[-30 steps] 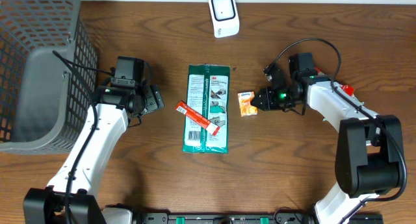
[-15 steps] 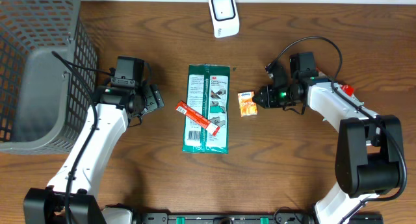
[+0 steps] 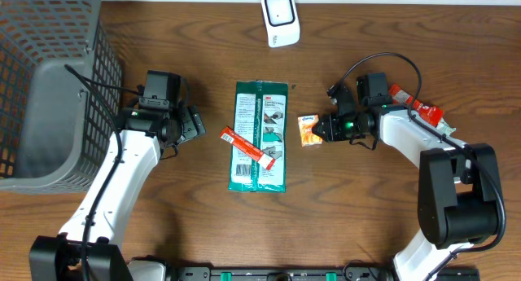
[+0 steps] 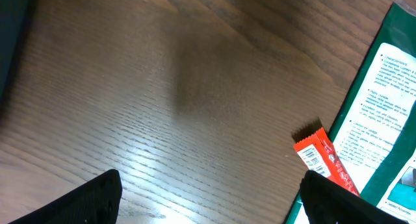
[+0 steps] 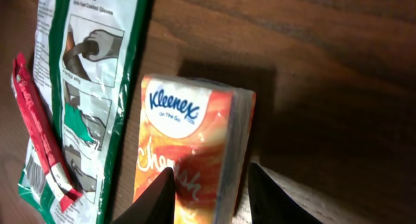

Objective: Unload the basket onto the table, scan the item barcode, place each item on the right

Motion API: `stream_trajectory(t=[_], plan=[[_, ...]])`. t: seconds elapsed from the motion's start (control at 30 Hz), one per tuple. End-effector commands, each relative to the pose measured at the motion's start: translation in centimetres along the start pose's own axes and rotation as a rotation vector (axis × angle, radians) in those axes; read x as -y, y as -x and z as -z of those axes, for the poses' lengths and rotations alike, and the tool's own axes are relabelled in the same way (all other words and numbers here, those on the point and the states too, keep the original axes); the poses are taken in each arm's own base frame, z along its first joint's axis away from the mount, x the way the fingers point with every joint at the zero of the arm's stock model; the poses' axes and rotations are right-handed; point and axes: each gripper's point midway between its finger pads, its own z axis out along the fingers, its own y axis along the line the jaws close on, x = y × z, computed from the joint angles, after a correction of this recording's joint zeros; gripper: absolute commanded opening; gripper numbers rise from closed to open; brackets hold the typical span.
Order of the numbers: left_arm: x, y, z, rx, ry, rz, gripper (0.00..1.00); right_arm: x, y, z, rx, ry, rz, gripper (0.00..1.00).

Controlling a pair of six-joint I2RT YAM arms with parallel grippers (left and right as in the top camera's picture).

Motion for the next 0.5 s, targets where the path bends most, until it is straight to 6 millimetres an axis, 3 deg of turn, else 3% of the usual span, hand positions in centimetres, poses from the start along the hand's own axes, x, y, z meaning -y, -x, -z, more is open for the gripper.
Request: stream_trajectory(t=[0.0, 0.33, 0.47], plan=[[-0.08, 0.38, 0.08, 0.007, 0.007, 0.005, 0.89, -0.51, -0.08, -0.16, 0.009, 0.006, 0.014, 0.31], [-0.08, 0.38, 0.08, 0.007, 0.007, 0.005, 0.88, -0.11, -1.0, -0.9, 0.022, 0.009, 0.009, 0.3], [-0.08, 0.38, 0.08, 0.007, 0.007, 0.005, 0.89, -0.32, -0.65, -0.84, 0.034, 0.012, 0.02, 0.12]])
